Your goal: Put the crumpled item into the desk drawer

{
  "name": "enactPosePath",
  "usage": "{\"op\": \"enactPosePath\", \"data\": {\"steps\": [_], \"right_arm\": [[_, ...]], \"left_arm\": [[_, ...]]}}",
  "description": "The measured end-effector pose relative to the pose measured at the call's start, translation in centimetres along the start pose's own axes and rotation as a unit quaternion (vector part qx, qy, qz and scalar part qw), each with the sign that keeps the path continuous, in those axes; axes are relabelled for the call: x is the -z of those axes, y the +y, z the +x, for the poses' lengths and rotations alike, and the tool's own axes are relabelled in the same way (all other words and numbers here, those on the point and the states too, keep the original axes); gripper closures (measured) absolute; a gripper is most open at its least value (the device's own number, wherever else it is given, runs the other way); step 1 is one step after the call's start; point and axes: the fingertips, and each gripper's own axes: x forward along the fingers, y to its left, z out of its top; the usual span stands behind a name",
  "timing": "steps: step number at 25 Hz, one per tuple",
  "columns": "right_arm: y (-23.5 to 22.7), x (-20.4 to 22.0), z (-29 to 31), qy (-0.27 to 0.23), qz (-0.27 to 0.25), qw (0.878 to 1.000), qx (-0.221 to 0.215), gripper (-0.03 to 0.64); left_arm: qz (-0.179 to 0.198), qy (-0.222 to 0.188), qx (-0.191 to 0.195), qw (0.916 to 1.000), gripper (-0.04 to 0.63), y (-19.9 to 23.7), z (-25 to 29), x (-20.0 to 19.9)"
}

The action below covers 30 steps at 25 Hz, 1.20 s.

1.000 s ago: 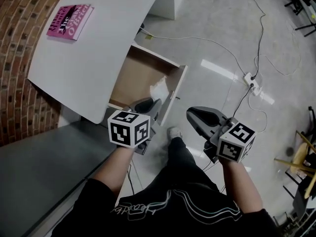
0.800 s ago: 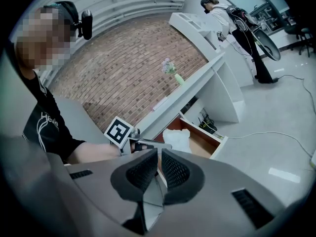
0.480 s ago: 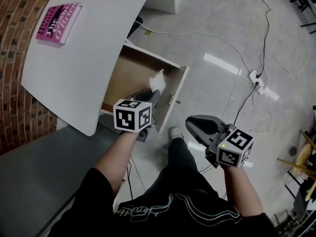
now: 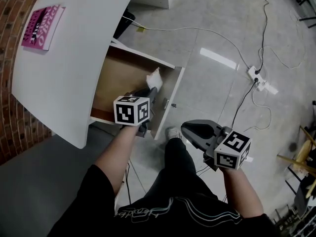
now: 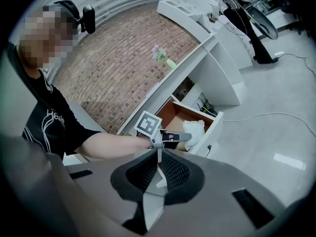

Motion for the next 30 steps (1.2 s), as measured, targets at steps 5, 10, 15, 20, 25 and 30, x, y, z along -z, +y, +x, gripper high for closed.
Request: {"op": "enactPosePath", "data": {"steps": [5, 10, 15, 20, 25, 30], "right_arm": [[-0.9, 0.5, 0.1, 0.001, 0.01, 1.0, 0.002, 0.563], [-1.4, 1.3, 0.4, 0.009, 0.024, 1.0, 0.0, 0.563], [-2.1, 1.3, 0.5, 0.006, 0.03, 1.0, 0.001, 0.563], [-2.4, 0.9, 0.5, 0.003, 0.032, 0.999, 0.002, 0.564], [-2.6, 1.0, 0.3, 0.001, 0.041, 0.999, 0.008, 0.564], [-2.2, 0.9, 0.1, -0.009, 0.043, 0.999, 0.01, 0.564]], "left_arm": [[0.0, 0.025, -0.003, 0.9997, 0.534, 1.0, 1.6, 1.0], [-0.006, 0.037, -0.01, 0.9992, 0.534, 2.0, 2.5, 1.1], [-0.005, 0.045, -0.034, 0.9984, 0.487, 3.4, 3.0, 1.3], [-0.007, 0.047, -0.06, 0.9971, 0.392, 4.6, 3.1, 1.6], [-0.011, 0.038, -0.095, 0.9947, 0.31, 5.9, 2.8, 1.3], [0.007, 0.011, -0.134, 0.9908, 0.267, 6.1, 1.0, 0.5]]}}
